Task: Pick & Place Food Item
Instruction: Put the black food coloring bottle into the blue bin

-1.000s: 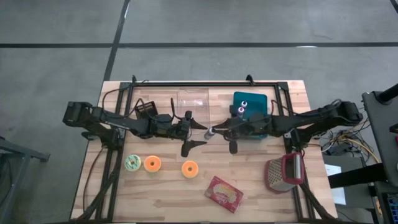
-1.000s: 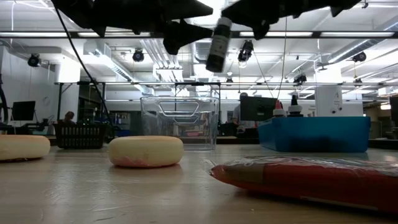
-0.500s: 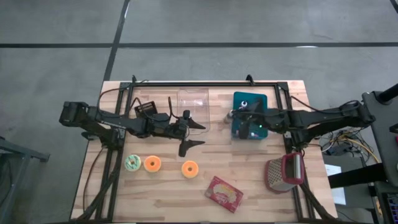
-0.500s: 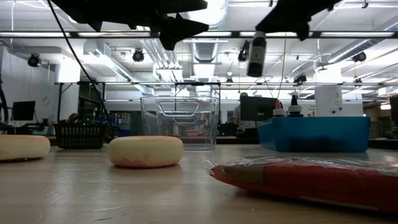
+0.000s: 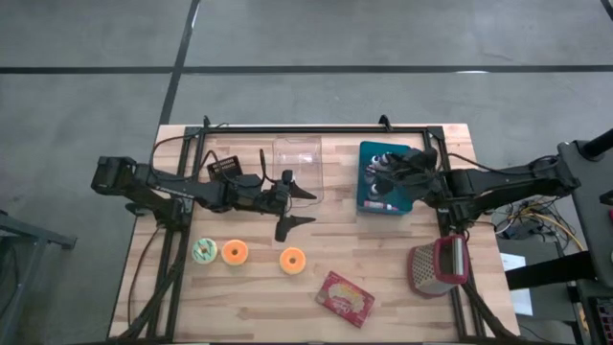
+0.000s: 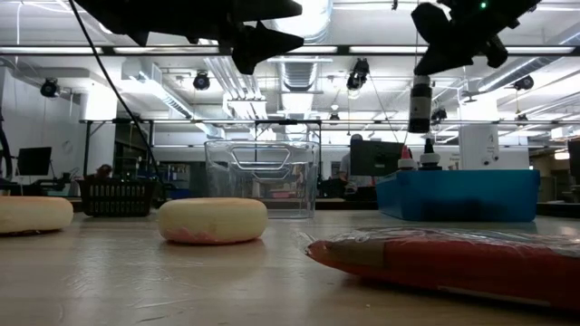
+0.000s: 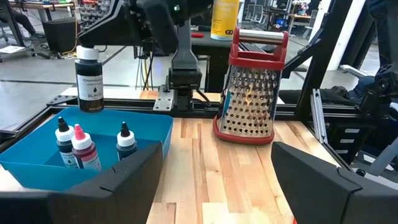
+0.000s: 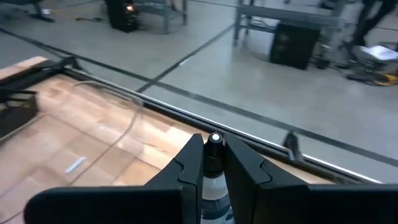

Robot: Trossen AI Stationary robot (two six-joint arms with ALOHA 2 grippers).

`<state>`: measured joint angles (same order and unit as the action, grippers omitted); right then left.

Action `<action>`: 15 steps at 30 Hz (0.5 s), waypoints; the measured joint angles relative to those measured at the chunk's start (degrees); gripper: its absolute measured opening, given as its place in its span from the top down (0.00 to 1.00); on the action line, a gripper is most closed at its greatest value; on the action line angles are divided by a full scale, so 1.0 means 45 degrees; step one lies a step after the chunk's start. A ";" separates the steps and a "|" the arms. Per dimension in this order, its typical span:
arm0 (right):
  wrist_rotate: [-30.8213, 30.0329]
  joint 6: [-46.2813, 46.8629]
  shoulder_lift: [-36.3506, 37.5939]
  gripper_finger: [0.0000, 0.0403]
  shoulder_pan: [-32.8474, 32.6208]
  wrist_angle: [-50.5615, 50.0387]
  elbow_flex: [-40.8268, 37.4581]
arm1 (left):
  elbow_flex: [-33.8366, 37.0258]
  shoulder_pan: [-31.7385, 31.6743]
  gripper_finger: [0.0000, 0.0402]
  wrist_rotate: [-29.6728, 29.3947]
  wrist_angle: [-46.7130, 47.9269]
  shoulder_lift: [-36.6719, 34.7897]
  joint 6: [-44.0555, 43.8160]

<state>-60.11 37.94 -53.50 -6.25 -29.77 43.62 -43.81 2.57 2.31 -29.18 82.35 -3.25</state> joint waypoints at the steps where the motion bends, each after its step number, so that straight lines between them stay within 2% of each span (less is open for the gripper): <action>1: -0.0107 0.0285 -0.0047 0.91 0.0002 -0.0182 0.0000 | 0.0000 0.0000 0.24 -0.0003 -0.0002 0.0000 -0.0003; 6: -0.0594 0.1282 -0.0375 0.91 0.0002 -0.1062 0.0000 | 0.0000 0.0000 0.24 -0.0010 0.0015 0.0000 0.0000; 11: -0.1653 0.3653 -0.1058 0.91 0.0003 -0.2440 -0.0253 | 0.0000 0.0000 0.24 -0.0007 0.0082 0.0000 -0.0001; 15: -0.1865 0.4991 -0.1752 0.91 0.0002 -0.2668 -0.0658 | 0.0000 0.0000 0.24 -0.0010 0.0110 0.0000 0.0000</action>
<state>-68.51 60.40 -61.39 -6.24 -41.78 40.65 -43.81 2.57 2.26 -28.69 82.35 -3.25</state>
